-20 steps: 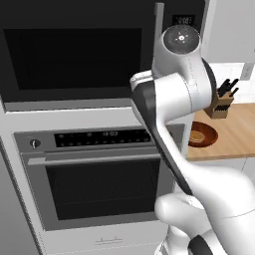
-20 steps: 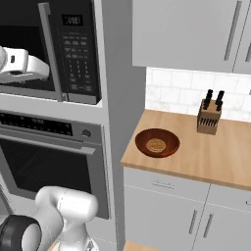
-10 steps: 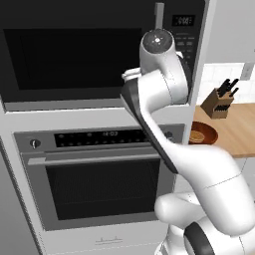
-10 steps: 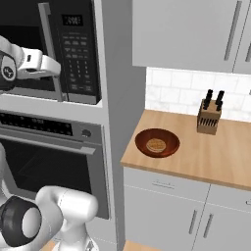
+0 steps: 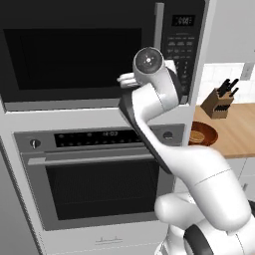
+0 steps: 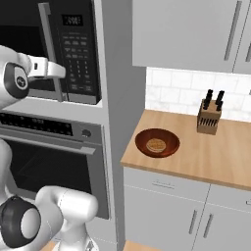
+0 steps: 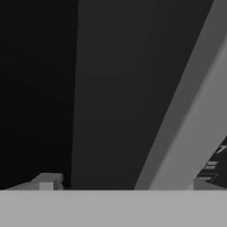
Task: Open the microwave, place the bowl with waffle inside the microwave, then close the microwave door and turn it on.
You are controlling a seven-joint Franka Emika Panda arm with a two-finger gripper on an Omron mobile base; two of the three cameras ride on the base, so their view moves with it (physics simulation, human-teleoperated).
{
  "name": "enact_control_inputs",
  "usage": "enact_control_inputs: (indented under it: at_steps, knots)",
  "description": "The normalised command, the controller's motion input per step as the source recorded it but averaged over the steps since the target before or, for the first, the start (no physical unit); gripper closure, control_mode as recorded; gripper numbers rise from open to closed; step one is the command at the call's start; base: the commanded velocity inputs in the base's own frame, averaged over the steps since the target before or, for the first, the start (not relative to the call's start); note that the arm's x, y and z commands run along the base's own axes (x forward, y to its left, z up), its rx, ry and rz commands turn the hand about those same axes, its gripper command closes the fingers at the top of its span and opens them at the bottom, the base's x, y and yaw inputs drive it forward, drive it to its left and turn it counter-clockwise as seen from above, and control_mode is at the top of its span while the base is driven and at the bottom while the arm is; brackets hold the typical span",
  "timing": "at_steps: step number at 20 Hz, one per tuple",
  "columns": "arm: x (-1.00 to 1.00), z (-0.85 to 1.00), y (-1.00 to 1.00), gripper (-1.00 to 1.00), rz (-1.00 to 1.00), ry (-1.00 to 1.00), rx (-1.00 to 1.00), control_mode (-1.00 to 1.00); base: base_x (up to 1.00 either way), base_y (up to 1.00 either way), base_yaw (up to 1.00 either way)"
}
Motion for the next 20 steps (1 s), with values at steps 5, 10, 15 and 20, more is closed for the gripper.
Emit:
enact_control_inputs:
  at_steps: [5,10,15,20]
  knots:
    - [0.47,-0.27,-0.13,-1.0,0.0,-0.16,0.0,-1.0,0.0,0.0,0.0]
    - [0.61,-0.27,-0.07,1.0,0.0,-0.09,0.04,-1.0,0.0,0.0,0.0]
    - [0.65,-0.09,0.0,1.0,0.04,0.0,0.14,-1.0,0.0,0.0,0.0]
    - [0.19,0.0,0.3,1.0,0.17,0.0,0.19,-1.0,0.0,0.0,0.0]
